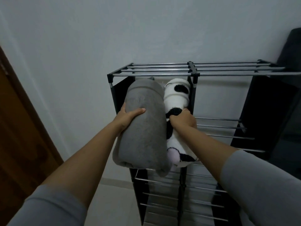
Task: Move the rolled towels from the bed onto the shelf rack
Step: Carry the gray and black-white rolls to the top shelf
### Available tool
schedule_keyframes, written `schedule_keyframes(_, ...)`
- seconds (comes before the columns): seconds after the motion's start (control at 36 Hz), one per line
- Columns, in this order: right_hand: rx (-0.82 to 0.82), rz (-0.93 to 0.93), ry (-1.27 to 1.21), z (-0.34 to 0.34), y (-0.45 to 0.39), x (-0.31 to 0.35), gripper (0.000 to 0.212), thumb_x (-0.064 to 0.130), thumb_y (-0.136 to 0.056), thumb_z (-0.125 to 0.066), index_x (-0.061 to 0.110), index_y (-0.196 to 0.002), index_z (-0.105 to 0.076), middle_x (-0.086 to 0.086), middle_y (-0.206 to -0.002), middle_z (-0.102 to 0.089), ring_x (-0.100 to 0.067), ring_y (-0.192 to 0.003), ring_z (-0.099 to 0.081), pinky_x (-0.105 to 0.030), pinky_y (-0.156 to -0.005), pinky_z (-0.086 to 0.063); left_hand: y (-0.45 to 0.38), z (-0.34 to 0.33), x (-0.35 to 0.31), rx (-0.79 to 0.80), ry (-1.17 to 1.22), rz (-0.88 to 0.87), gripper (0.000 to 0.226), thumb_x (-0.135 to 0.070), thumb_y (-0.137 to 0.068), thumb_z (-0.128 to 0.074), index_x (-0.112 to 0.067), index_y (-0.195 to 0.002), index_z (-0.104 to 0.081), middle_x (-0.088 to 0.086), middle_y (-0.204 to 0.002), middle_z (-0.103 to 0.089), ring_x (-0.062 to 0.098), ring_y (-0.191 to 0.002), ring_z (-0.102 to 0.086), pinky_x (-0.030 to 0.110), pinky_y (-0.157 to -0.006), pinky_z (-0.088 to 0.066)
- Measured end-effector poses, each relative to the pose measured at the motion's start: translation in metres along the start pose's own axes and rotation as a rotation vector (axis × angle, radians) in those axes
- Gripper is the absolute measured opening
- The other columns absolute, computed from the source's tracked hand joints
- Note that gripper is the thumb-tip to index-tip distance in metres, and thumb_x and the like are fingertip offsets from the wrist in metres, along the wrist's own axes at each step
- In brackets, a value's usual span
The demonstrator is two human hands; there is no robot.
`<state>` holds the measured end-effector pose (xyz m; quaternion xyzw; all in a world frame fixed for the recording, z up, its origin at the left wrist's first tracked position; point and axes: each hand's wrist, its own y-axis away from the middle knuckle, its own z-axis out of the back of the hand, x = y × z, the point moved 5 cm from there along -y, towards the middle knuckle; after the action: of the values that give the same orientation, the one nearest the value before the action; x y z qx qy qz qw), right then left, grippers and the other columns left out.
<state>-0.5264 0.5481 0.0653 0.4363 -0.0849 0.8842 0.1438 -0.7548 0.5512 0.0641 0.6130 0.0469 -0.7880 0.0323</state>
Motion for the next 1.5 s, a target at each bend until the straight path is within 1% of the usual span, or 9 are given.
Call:
schedule_keyframes(0.17,-0.087,-0.039,0.071,-0.016,-0.021,0.023,0.055,0.028,-0.085,-0.066,0.010,-0.134,-0.048,-0.016,-0.133,-0.058,-0.035,-0.122,-0.056,-0.038,-0.095,-0.047,-0.050,0.003,-0.004,0.041,-0.041,-0.012,0.100,-0.052,-0.065,-0.078,-0.026,-0.149,-0.029,0.001,-0.138,-0.049,0.023,-0.113,-0.052,0.036,-0.098,-0.043)
schedule_keyframes(0.25,-0.112,-0.059,0.108,-0.025,-0.032,0.032,0.053,0.029,-0.086,-0.065,0.009,-0.133,-0.050,-0.016,-0.130,-0.059,-0.035,-0.118,-0.058,-0.039,-0.092,-0.049,-0.071,0.005,-0.002,0.052,-0.071,0.031,0.118,-0.062,-0.054,-0.078,-0.028,-0.152,-0.022,0.004,-0.145,-0.045,0.028,-0.121,-0.052,0.041,-0.105,-0.043)
schedule_keyframes(0.36,-0.131,-0.099,0.175,-0.036,-0.048,0.038,0.050,0.031,-0.087,-0.064,0.007,-0.130,-0.055,-0.016,-0.131,-0.059,-0.035,-0.118,-0.058,-0.038,-0.092,-0.050,-0.094,0.002,0.003,0.092,-0.105,0.036,0.119,-0.064,-0.053,-0.077,-0.033,-0.152,-0.019,0.003,-0.148,-0.043,0.029,-0.127,-0.049,0.043,-0.108,-0.040)
schedule_keyframes(0.53,-0.072,-0.184,0.308,-0.057,-0.069,0.030,0.049,0.032,-0.089,-0.062,0.008,-0.131,-0.054,-0.014,-0.135,-0.056,-0.032,-0.121,-0.057,-0.035,-0.093,-0.049,-0.128,-0.010,0.022,0.119,-0.211,0.076,0.102,-0.057,-0.068,-0.073,-0.032,-0.152,-0.020,0.007,-0.149,-0.040,0.032,-0.129,-0.047,0.039,-0.107,-0.041)
schedule_keyframes(0.64,0.083,-0.275,0.380,-0.076,-0.085,0.014,0.066,0.036,-0.093,-0.055,0.011,-0.150,-0.030,-0.014,-0.152,-0.039,-0.032,-0.136,-0.043,-0.036,-0.106,-0.041,-0.142,-0.027,0.031,0.167,-0.433,0.099,0.100,-0.057,-0.079,-0.065,-0.025,-0.156,-0.009,0.011,-0.158,-0.026,0.032,-0.139,-0.035,0.034,-0.112,-0.034)
schedule_keyframes(0.75,0.122,-0.285,0.391,-0.086,-0.099,0.004,0.084,0.043,-0.094,-0.050,0.012,-0.156,-0.001,-0.017,-0.161,-0.017,-0.035,-0.145,-0.027,-0.044,-0.118,-0.028,-0.152,-0.040,0.026,0.192,-0.541,0.087,0.103,-0.059,-0.082,-0.059,-0.018,-0.156,0.000,0.012,-0.161,-0.015,0.033,-0.145,-0.025,0.035,-0.117,-0.027)
schedule_keyframes(0.92,0.122,-0.258,0.459,-0.099,-0.114,-0.010,0.097,0.056,-0.092,-0.046,0.008,-0.154,0.013,-0.021,-0.162,-0.005,-0.037,-0.146,-0.023,-0.045,-0.117,-0.028,-0.164,-0.046,0.037,0.198,-0.613,0.115,0.101,-0.062,-0.084,-0.053,-0.021,-0.155,0.007,0.016,-0.162,-0.007,0.038,-0.146,-0.016,0.042,-0.119,-0.022)
schedule_keyframes(1.31,0.072,-0.212,0.461,-0.096,-0.112,-0.014,0.101,0.059,-0.090,-0.050,0.009,-0.155,0.009,-0.020,-0.161,-0.012,-0.035,-0.145,-0.027,-0.042,-0.114,-0.033,-0.169,-0.045,0.040,0.230,-0.625,0.149,0.099,-0.062,-0.086,-0.051,-0.025,-0.154,0.010,0.020,-0.161,-0.001,0.040,-0.146,-0.012,0.046,-0.119,-0.021)
schedule_keyframes(1.5,0.024,-0.114,0.449,-0.091,-0.095,-0.008,0.090,0.046,-0.091,-0.053,0.009,-0.155,-0.003,-0.023,-0.157,-0.020,-0.039,-0.140,-0.033,-0.046,-0.112,-0.036,-0.161,-0.041,0.034,0.177,-0.617,0.109,0.097,-0.062,-0.085,-0.053,-0.023,-0.155,0.002,0.022,-0.159,-0.009,0.041,-0.144,-0.021,0.047,-0.116,-0.027)
